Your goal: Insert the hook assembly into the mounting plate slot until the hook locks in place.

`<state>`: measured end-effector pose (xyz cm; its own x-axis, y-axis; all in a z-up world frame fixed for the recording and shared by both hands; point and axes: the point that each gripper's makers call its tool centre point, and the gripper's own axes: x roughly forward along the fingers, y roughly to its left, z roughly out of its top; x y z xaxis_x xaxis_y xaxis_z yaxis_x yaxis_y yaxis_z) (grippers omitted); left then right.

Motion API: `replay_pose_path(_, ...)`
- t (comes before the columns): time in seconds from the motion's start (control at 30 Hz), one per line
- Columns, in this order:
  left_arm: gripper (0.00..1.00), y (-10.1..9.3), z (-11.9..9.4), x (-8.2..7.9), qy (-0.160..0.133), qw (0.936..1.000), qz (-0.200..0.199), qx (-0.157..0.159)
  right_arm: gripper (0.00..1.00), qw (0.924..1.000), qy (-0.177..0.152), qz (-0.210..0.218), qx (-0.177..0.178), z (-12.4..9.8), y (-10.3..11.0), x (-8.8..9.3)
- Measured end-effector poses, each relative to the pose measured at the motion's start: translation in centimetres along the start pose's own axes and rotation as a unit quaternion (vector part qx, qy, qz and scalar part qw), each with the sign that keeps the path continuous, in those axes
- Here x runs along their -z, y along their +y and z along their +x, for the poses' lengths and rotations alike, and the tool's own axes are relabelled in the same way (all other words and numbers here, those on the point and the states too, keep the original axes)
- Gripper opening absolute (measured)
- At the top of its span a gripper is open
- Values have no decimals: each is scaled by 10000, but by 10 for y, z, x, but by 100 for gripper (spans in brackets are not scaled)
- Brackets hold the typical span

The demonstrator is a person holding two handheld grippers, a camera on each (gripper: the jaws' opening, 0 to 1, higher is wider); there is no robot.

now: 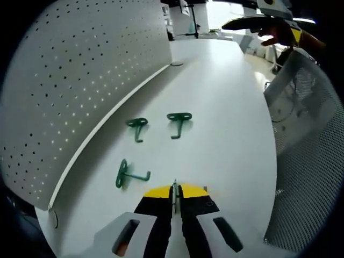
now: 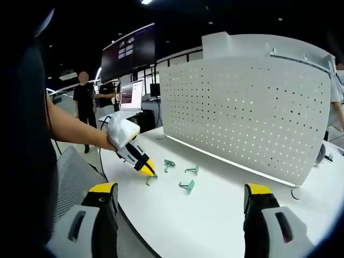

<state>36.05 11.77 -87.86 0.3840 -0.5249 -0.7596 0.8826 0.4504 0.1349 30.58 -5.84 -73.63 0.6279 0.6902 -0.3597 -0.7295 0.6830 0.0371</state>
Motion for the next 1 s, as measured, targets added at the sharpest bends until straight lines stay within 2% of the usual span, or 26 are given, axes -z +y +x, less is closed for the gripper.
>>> replay_pose_path(0.27,3,0,4,2,196,9994,257,-94,95,10000,34,18,-10,0,0,3)
replay_pose_path(0.47,2,1,3,0,148,9996,211,-108,95,10000,33,9,-9,0,-1,2)
replay_pose_path(1.0,2,9,-17,-16,-325,9986,-311,-261,95,9998,-9,-160,-115,3,7,-9)
